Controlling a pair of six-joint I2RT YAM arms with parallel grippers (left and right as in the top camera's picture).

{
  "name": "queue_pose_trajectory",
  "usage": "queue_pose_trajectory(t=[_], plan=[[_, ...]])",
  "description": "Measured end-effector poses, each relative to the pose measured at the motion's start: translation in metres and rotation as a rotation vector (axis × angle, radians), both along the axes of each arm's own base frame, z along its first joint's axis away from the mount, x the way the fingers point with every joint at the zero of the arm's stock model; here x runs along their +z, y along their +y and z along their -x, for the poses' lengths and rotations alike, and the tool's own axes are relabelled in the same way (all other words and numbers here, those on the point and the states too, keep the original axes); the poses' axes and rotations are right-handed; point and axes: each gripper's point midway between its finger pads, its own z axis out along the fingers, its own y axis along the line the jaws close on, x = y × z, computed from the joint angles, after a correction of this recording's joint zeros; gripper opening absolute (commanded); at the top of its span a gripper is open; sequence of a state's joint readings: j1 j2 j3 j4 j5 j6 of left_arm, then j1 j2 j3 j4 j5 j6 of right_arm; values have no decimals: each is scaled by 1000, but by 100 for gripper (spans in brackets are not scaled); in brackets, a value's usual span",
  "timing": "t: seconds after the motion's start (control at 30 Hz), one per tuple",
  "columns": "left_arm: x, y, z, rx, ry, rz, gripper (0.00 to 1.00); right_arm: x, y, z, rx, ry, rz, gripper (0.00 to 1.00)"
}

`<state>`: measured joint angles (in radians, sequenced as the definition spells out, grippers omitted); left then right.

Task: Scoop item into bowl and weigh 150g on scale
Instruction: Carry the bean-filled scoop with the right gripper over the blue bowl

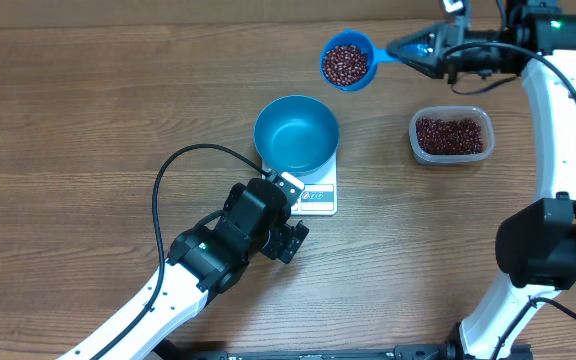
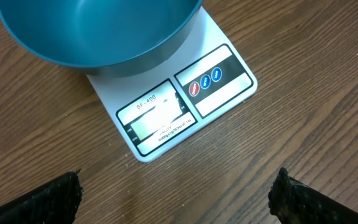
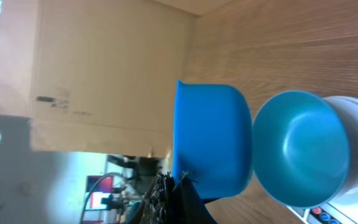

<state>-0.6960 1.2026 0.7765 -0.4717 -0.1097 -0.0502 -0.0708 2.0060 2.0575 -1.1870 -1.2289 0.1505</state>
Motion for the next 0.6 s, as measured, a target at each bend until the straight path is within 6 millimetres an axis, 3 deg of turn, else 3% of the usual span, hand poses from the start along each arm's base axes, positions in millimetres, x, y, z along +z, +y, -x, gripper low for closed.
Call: queue_pose_trajectory(t=[0.3,0.6], plan=[[0,0,0,0,0,0,100,-33,44,-2,-29,65,211,4],[0,0,0,1,0,0,100,-54,61,4,-34,82,346,4]])
